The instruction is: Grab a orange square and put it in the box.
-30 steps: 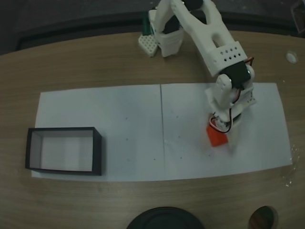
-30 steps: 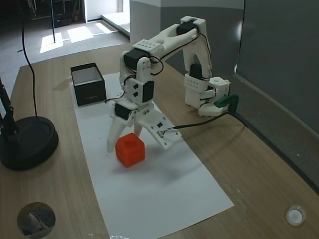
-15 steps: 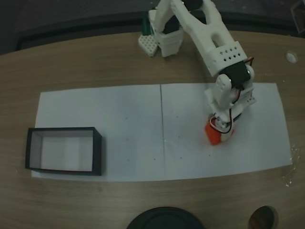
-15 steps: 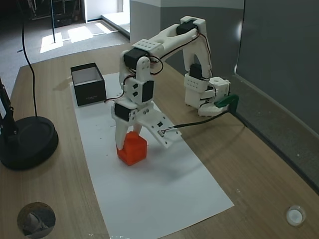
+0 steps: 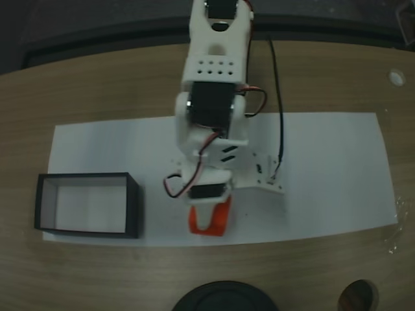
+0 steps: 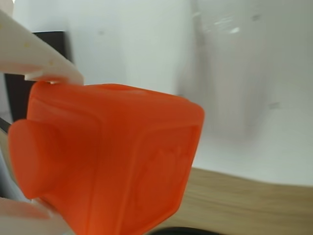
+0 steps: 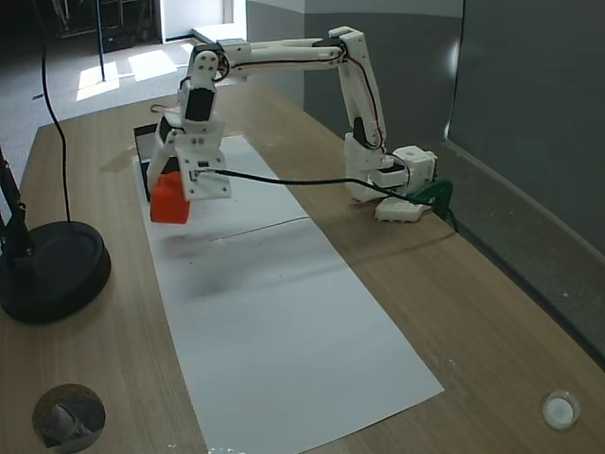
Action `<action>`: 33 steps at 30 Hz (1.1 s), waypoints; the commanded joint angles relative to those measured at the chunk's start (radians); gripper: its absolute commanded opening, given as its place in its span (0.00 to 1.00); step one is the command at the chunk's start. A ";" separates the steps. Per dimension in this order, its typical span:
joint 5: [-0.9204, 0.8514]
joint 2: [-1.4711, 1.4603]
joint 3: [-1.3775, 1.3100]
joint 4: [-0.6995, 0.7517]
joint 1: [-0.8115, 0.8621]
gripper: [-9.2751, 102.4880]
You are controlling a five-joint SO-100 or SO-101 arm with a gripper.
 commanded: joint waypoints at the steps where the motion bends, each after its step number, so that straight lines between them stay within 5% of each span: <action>1: -0.044 0.064 -0.138 0.000 0.202 0.19; 11: -0.193 0.018 -0.362 -0.020 0.597 0.19; 30: -0.183 -0.207 -0.419 -0.035 0.554 0.20; 33: -0.181 -0.235 -0.419 -0.046 0.554 0.26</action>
